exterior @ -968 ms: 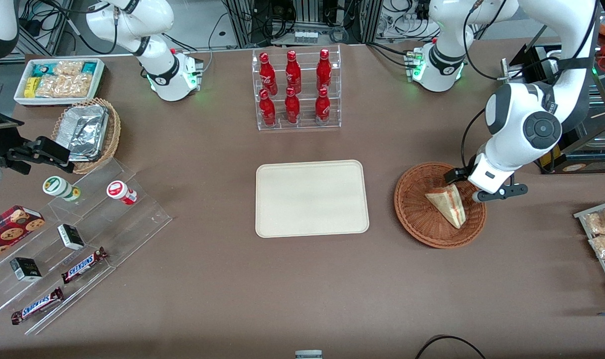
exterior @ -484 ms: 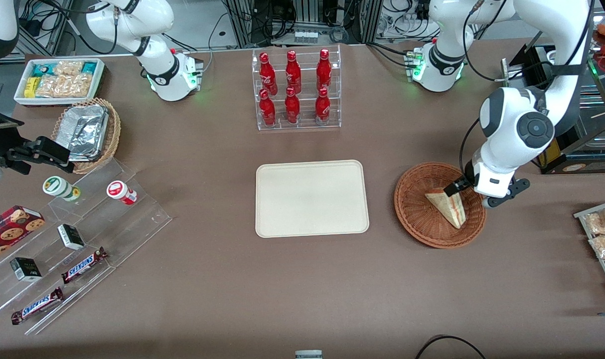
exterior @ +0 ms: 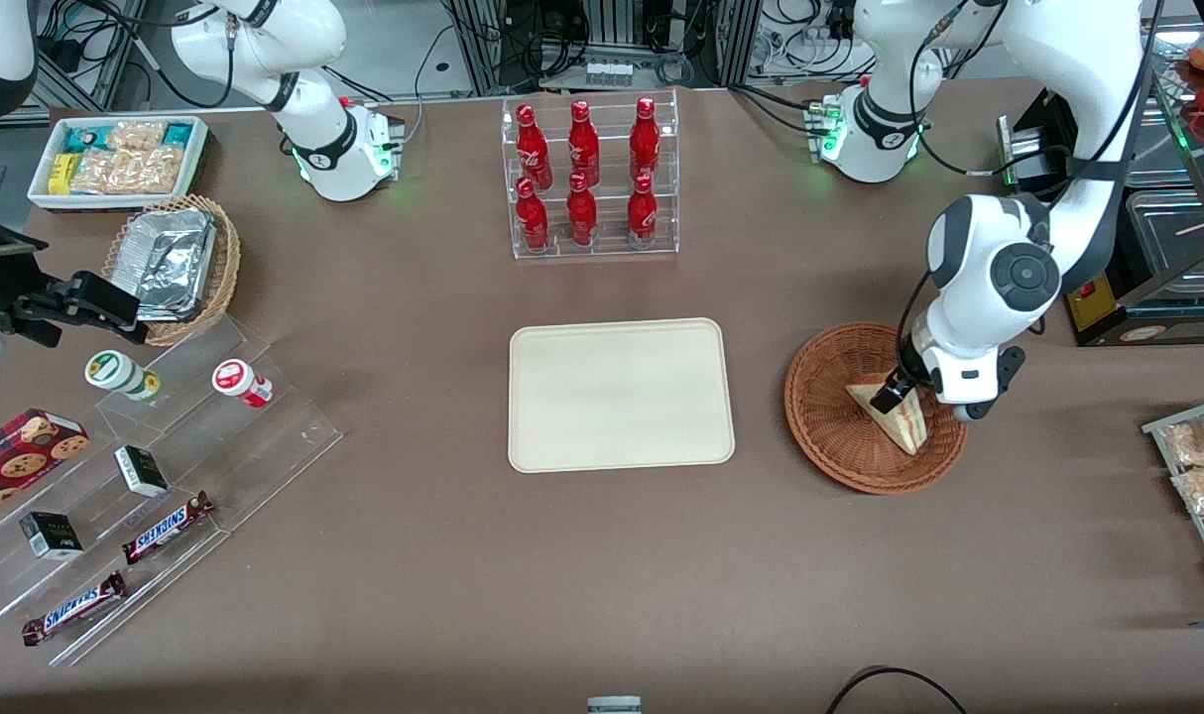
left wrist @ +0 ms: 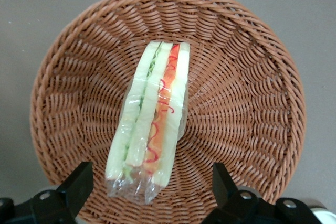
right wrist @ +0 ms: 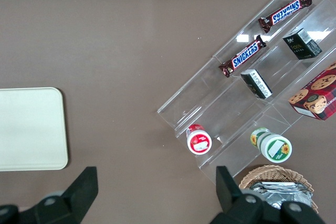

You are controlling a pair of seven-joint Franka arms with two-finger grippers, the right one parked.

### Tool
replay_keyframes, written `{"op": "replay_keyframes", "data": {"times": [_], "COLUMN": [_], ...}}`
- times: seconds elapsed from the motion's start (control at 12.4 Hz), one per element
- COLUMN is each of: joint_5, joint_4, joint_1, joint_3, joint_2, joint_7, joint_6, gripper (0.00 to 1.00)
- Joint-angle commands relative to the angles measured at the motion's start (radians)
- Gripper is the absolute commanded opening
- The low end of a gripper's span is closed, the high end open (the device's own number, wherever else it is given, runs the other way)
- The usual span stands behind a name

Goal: Place sandwich from basket to tray
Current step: 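Lower the left gripper and close it on the wrapped sandwich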

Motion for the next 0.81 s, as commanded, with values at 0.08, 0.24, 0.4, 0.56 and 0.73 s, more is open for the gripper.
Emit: {"op": "replay_keyframes", "data": {"times": [0.08,0.24,0.4,0.56,0.73], "joint_5": [0.010,0.010,0.010,0.011,0.011], "joint_4": [-0.004,-0.003,-0.003,0.000,0.003], "joint_1": [-0.009,-0.005,-0.005,-0.005,-0.006], "joint_3": [0.008,0.010,0.010,0.010,0.012], "joint_2": [0.028,0.041,0.039,0.038,0.034], "joint_7": [-0.018,0.007,0.016,0.053,0.068], "joint_6": [0.025,0.025,0.022,0.016,0.013], "gripper": [1.00,0.97,0.40,0.12,0.09]}}
